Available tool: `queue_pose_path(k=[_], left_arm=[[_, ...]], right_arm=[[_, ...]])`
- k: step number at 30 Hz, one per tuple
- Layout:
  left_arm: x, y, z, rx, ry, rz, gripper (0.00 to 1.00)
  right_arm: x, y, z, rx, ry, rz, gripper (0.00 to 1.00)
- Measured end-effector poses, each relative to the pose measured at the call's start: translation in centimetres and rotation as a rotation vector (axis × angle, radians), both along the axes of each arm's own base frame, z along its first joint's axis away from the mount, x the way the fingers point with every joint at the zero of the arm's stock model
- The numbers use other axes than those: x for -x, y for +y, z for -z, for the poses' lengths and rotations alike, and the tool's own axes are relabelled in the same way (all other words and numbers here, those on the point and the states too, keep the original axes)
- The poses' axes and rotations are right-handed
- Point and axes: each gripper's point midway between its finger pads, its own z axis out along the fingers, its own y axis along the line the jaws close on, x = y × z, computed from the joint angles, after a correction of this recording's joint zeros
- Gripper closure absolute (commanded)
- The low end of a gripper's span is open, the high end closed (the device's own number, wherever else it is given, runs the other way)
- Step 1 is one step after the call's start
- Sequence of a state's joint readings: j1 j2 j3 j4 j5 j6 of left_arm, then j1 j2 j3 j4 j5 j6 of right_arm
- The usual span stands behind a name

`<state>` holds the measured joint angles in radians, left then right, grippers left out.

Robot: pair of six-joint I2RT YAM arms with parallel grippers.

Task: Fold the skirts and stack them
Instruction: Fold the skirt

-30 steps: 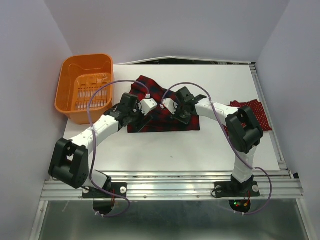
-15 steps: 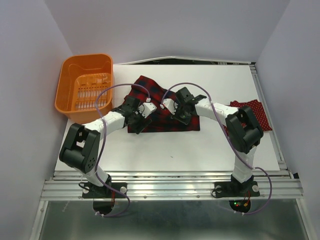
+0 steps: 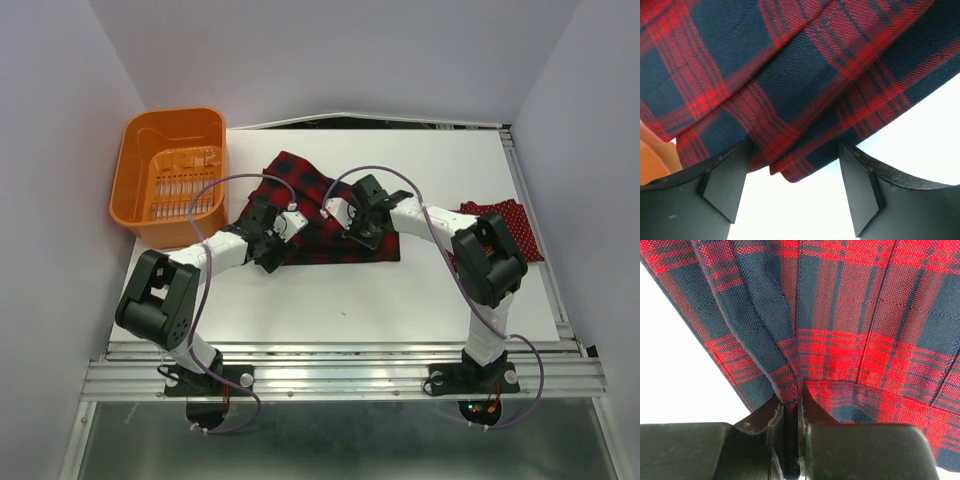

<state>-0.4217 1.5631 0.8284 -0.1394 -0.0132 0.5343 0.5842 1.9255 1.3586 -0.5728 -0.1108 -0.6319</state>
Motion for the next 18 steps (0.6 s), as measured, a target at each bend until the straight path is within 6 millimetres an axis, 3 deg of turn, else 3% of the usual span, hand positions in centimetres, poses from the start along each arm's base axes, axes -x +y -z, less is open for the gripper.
queue_pose_path(k=[5,9,11,12,15,16,18], left_arm=[[-0.1,0.3,-0.2,-0.005,-0.014,-0.016,0.18],[0.8,0.2,-1.7,0.024,-0.023,-0.002,0.27],[1.1,-0.2,-3.4,0.062,-0.039,0.019,0.4],[1.3,-0.5,-4.6,0.086,-0.05,0.033,0.54],[1.4,-1.6,-7.5,0.154,-0.084,0.065,0.81],[1.4,-2.0,-8.6,0.182,-0.098,0.079,0.96],[1.5,-2.8,-9.8,0.23,-0.099,0.092,1.0]], right_arm=[[0.0,0.0,0.0,-0.001,0.001,0.003,0.99],[0.1,0.0,0.0,-0.001,0.003,0.004,0.99],[0.1,0.0,0.0,0.001,0.005,0.005,0.99],[0.1,0.0,0.0,0.0,0.006,0.007,0.99],[0.1,0.0,0.0,-0.001,0.007,0.009,0.99],[0.2,0.0,0.0,-0.001,0.008,0.011,0.99],[0.2,-0.1,0.0,-0.001,0.01,0.012,0.99]])
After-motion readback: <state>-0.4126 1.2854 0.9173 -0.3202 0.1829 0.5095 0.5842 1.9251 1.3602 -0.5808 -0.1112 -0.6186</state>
